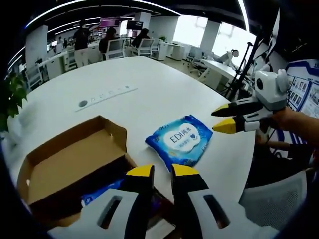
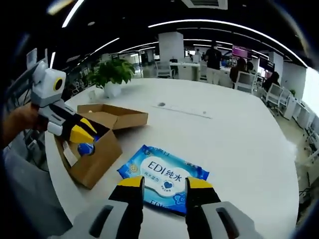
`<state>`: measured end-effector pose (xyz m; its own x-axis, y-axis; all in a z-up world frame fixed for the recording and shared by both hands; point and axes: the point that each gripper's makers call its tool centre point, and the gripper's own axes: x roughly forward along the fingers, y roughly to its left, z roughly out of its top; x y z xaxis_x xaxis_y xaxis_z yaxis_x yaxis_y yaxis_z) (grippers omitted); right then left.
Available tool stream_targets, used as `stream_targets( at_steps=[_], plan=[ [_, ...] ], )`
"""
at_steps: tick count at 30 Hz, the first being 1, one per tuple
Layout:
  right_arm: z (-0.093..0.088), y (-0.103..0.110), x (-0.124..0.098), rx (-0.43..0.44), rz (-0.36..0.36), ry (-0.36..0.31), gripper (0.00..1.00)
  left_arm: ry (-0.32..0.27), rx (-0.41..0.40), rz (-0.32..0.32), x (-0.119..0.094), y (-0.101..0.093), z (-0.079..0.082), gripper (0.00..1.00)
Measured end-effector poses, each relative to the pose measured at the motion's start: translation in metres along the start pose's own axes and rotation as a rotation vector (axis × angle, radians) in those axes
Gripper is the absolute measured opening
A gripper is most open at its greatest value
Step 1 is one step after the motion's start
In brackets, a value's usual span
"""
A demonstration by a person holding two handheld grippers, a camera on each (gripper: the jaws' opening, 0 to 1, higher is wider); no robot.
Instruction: Operate the shoe box by opening the lid, removing the specified soft item, and placing it in the target area until the item is outside and the box remains undamaged.
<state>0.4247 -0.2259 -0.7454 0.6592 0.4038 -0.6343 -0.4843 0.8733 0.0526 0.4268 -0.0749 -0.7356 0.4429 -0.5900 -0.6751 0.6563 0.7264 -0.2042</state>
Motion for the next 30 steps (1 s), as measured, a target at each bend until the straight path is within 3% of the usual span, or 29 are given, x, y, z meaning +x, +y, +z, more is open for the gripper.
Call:
stream_targets(
  at_steps=[18, 30],
  plan=[
    [0.043, 0.070, 0.026, -0.104, 0.130, -0.044, 0.30, 0.053, 0.019, 0.039, -0.038, 0.045, -0.027, 0.15],
    [0.061, 0.105, 0.040, -0.161, 0.202, -0.072, 0.30, 0.095, 0.049, 0.023, -0.047, 0.059, -0.048, 0.16]
  ],
)
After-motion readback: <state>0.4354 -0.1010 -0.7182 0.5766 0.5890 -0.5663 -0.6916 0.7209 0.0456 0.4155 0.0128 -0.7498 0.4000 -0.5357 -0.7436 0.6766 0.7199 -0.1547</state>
